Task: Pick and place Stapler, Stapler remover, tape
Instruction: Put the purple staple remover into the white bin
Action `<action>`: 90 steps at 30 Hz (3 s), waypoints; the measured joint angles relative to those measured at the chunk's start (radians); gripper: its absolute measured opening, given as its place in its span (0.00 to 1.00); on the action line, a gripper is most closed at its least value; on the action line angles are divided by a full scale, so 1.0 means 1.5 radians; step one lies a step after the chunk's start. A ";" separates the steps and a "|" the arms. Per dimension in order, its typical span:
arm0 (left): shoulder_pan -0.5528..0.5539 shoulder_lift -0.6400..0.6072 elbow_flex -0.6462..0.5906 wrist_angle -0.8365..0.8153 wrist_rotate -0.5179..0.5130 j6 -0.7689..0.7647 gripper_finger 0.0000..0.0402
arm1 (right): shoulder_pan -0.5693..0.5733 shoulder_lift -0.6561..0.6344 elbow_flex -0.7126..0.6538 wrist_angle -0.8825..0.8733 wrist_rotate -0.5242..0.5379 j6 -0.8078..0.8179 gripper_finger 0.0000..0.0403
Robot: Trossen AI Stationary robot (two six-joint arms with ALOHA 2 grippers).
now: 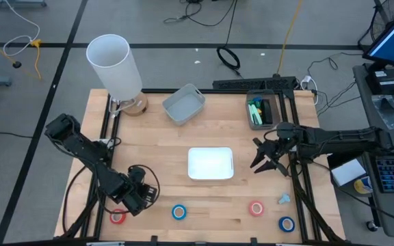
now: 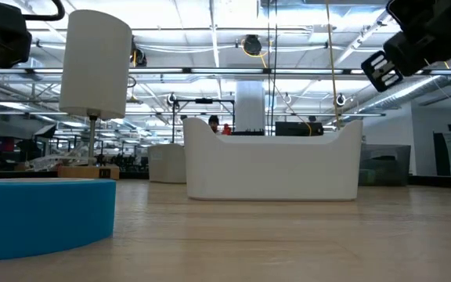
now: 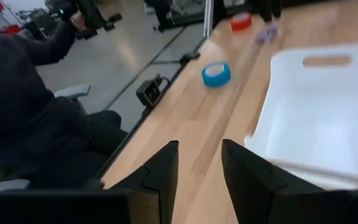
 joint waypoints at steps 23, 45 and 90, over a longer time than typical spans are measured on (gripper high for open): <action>-0.017 0.000 0.000 0.024 0.071 -0.128 0.43 | 0.000 0.000 0.000 0.062 0.000 -0.001 0.28; -0.024 0.021 0.000 -0.019 0.059 -0.177 0.43 | 0.000 0.000 0.000 0.062 0.001 -0.006 0.28; -0.023 0.093 0.000 -0.044 0.067 -0.182 0.07 | 0.000 0.000 0.000 0.062 0.000 0.017 0.28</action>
